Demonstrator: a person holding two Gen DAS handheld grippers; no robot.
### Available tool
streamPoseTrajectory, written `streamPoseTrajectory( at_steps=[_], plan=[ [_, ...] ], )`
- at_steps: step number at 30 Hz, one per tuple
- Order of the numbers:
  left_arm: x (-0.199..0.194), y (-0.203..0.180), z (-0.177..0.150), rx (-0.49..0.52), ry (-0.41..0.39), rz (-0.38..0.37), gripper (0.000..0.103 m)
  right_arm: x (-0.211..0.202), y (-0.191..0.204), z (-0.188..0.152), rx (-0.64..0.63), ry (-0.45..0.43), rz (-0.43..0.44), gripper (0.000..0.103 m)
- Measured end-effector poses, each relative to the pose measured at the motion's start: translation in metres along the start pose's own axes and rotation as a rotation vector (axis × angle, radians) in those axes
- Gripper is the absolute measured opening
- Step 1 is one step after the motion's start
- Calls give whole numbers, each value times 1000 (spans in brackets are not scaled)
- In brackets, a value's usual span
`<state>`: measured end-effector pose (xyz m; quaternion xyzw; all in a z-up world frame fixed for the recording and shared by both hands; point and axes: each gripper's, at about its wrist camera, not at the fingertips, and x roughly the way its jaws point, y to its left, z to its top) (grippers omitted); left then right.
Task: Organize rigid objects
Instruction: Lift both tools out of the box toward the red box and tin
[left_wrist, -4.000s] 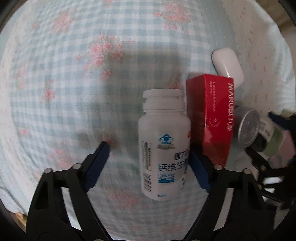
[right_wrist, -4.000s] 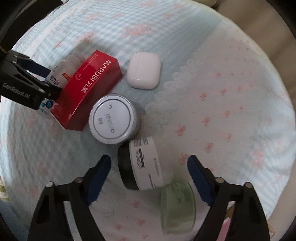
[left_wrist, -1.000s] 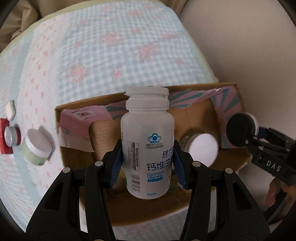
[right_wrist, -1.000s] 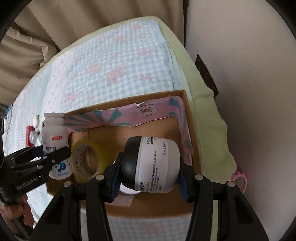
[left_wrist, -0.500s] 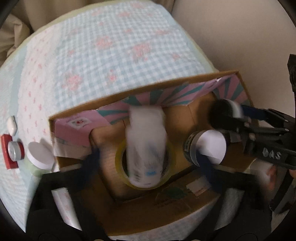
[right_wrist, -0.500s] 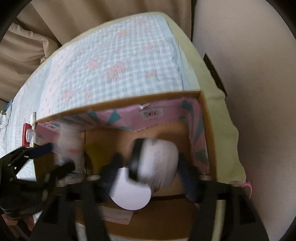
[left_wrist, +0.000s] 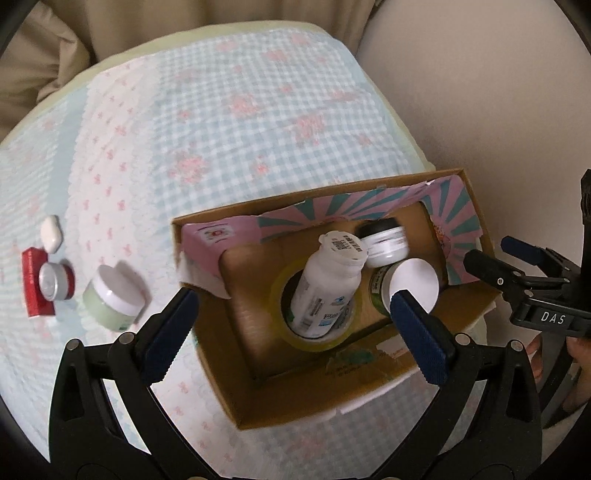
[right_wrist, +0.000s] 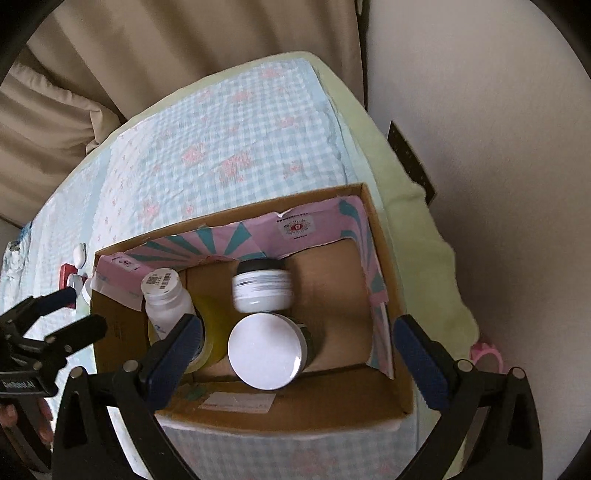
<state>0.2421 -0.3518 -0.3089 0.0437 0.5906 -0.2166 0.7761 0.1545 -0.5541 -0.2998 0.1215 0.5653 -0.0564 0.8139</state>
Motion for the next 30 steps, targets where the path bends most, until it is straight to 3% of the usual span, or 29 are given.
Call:
streamPoseTrajectory(
  at_steps=[8, 15, 19, 23, 30],
  plan=[
    [-54, 12, -26, -28, -49, 2, 103, -41, 15, -5, -22, -26, -22, 103],
    [-123, 47, -56, -67, -118, 35, 103, -92, 56, -21, -108, -67, -49, 103],
    [-166, 79, -76, -93, -156, 58, 103, -133, 93, -37, -114, -146, -26, 103],
    [-205, 119, -101, -95, -185, 129, 103, -160, 142, -54, -134, -184, -19, 103],
    [-254, 205, -146, -143, -191, 142, 103, -166, 223, -81, -166, -203, 31, 103]
  ],
)
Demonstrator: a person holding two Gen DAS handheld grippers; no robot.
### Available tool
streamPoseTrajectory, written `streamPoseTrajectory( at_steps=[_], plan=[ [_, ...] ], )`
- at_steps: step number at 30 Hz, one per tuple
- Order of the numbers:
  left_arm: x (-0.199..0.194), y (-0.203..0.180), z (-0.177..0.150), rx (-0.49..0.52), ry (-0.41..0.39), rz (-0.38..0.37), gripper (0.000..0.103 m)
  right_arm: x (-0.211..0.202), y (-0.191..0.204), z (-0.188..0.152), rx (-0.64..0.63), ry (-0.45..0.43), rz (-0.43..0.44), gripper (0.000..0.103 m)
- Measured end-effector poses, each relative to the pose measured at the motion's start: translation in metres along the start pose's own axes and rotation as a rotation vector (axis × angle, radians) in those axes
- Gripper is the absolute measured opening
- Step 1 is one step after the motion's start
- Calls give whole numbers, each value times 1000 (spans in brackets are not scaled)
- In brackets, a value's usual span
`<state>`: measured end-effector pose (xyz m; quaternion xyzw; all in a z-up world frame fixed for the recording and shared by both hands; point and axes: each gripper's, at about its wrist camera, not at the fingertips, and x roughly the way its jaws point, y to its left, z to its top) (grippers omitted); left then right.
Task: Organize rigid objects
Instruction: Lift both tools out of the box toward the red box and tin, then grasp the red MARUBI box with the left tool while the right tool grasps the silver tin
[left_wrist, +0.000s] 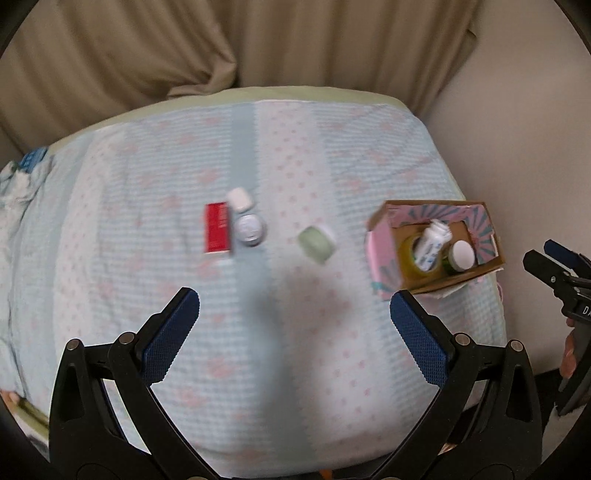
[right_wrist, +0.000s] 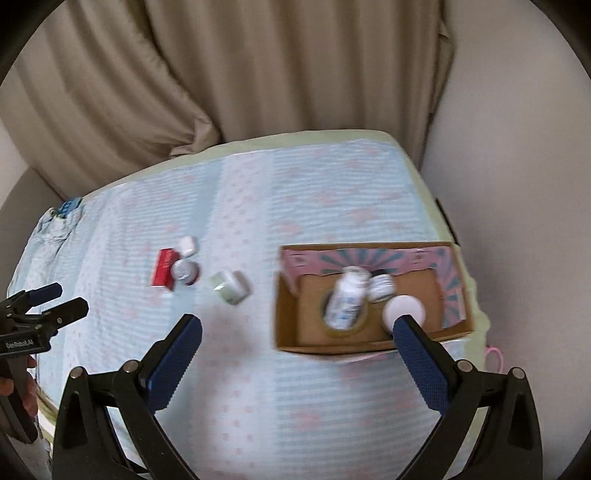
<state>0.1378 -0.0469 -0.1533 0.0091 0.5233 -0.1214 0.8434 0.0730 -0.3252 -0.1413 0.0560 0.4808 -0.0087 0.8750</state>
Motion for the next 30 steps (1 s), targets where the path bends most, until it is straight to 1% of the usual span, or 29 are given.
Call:
streamPoseTrajectory(
  at_steps=[3, 7, 10, 14, 16, 19, 24, 27, 30],
  plan=[
    [-8, 40, -3, -14, 4, 5, 103, 0, 39, -5, -10, -14, 25, 103],
    [-9, 90, -1, -49, 24, -22, 103, 6, 92, -7, -33, -34, 36, 103],
    [-2, 122, 5, -56, 42, -39, 103, 14, 121, -6, -50, -40, 31, 103],
    [19, 158, 18, -61, 87, -55, 103, 31, 159, -5, -77, -55, 3, 103],
    [31, 168, 24, -69, 111, -63, 103, 41, 177, -4, -90, -66, -18, 103],
    [59, 183, 35, -72, 152, -76, 103, 58, 192, -4, -110, -75, -23, 103],
    [104, 190, 53, -97, 216, -101, 103, 96, 209, -2, -151, -44, -23, 103],
    [134, 190, 65, -120, 258, -113, 103, 116, 212, -2, -173, -24, -6, 103],
    [163, 189, 77, -139, 287, -97, 103, 146, 213, 0, -206, -4, 25, 103]
  ],
)
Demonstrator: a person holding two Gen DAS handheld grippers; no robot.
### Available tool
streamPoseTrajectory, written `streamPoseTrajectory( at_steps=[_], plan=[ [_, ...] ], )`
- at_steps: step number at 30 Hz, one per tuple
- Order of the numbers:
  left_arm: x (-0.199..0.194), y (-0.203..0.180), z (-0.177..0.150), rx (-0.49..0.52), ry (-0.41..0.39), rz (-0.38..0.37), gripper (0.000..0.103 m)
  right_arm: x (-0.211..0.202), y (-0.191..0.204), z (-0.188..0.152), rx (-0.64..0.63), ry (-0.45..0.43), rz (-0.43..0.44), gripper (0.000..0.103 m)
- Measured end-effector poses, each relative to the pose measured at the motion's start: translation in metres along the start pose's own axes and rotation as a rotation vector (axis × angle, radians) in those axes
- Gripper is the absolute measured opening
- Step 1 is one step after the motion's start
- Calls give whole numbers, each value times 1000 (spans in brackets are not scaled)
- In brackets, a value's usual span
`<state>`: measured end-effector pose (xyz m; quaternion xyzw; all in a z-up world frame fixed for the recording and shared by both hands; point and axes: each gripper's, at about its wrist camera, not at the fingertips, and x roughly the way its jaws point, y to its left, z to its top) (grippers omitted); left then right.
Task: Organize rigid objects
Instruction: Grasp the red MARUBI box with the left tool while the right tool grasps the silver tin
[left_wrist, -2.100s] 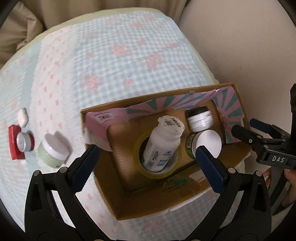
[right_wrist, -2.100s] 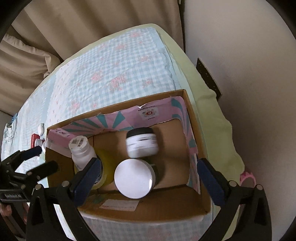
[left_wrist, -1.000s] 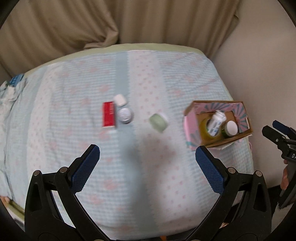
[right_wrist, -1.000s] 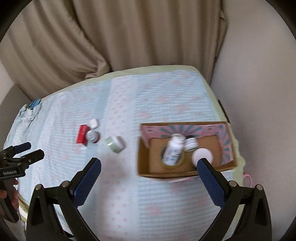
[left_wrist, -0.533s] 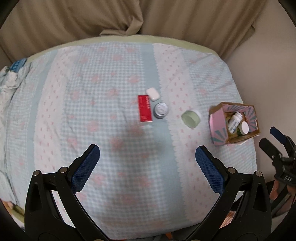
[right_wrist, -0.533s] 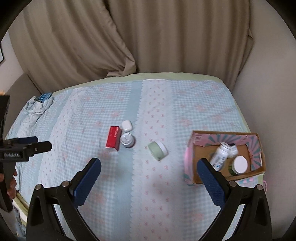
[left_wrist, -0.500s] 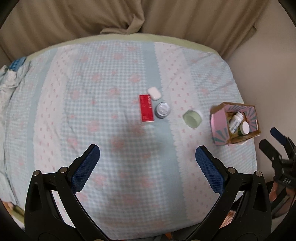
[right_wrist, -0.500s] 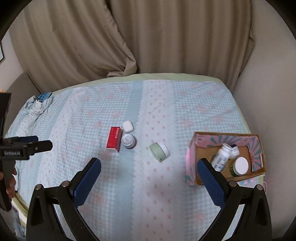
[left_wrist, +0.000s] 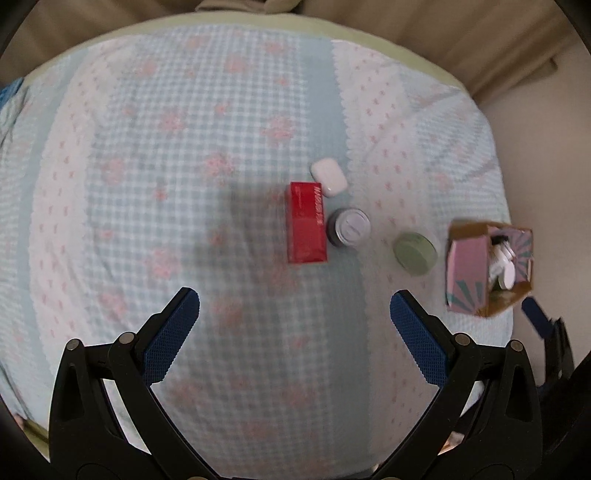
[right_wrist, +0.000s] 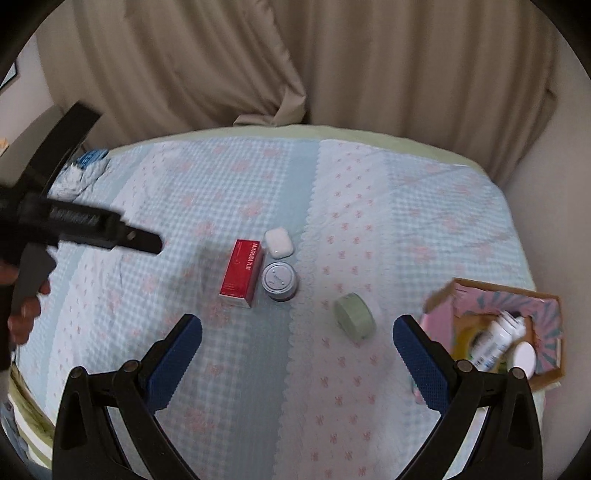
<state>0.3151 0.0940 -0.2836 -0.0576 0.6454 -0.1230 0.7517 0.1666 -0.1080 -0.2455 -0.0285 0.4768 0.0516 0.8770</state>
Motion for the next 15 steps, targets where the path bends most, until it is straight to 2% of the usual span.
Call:
streamPoseTrajectory(
  at_steps=[10, 15],
  plan=[
    [105, -8, 56, -21, 113, 36, 103, 110, -4, -7, -70, 20, 15, 103],
    [151, -16, 70, -13, 170, 65, 101, 169, -1, -14, -112, 46, 49, 89]
  ],
)
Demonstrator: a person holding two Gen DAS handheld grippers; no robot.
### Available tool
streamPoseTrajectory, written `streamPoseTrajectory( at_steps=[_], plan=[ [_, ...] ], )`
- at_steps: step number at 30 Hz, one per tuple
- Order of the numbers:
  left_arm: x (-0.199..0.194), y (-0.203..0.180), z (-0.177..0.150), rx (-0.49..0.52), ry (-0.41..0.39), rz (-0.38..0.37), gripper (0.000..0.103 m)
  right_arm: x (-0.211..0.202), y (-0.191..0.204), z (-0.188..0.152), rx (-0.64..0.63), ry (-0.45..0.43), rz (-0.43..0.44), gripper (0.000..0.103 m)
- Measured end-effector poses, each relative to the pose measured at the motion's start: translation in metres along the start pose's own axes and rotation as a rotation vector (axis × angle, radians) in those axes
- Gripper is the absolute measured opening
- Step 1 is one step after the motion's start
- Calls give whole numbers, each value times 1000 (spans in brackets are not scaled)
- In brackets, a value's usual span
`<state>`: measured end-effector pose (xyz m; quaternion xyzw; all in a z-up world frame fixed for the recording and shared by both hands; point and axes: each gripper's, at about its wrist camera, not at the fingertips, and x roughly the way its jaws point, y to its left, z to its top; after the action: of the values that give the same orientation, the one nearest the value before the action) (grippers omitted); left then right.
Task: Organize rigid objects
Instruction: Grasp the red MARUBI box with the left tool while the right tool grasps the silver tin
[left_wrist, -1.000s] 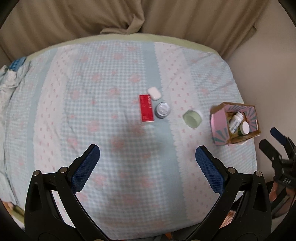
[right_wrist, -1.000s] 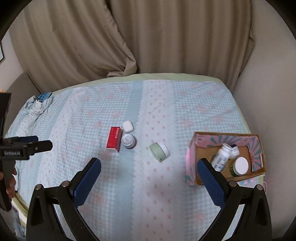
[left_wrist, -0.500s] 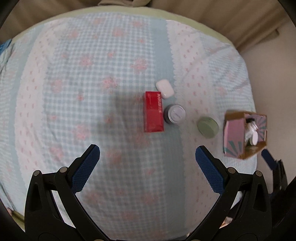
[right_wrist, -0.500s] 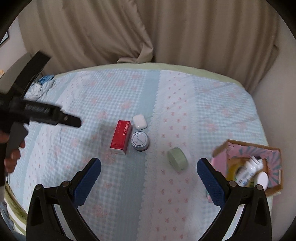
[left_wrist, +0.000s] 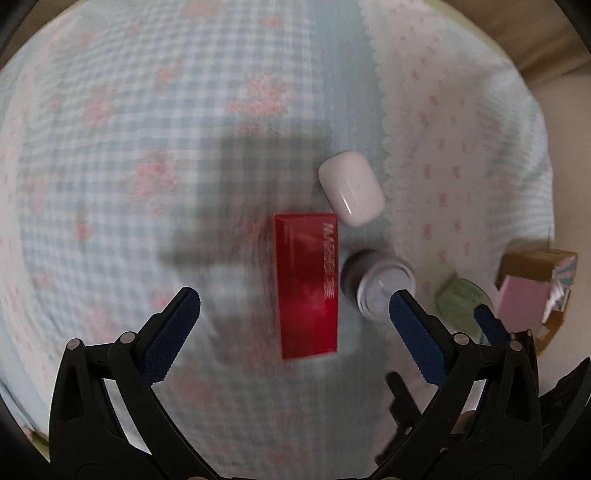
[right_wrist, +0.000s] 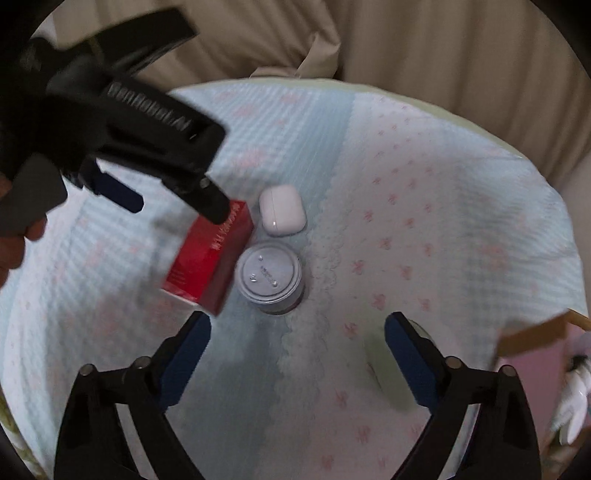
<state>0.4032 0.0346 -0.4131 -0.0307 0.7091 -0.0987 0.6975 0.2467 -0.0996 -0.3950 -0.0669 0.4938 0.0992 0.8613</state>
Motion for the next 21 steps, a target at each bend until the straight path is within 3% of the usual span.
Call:
streamPoseTrajectory(
  at_steps=[8, 11, 16, 19, 21],
  plan=[
    [34, 4, 9, -40, 45, 8, 89, 38, 7, 1, -37, -20, 47, 85],
    [41, 4, 11, -50, 60, -1, 84, 46, 10, 3, -56, -25, 67, 75],
    [58, -6, 9, -29, 110, 5, 53, 63, 12, 10, -102, -23, 62, 70],
    [64, -15, 6, 20, 110, 46, 51, 69, 12, 13, -116, -17, 66, 68],
    [66, -18, 5, 31, 107, 54, 49, 70, 14, 14, -126, -16, 91, 54]
  ],
)
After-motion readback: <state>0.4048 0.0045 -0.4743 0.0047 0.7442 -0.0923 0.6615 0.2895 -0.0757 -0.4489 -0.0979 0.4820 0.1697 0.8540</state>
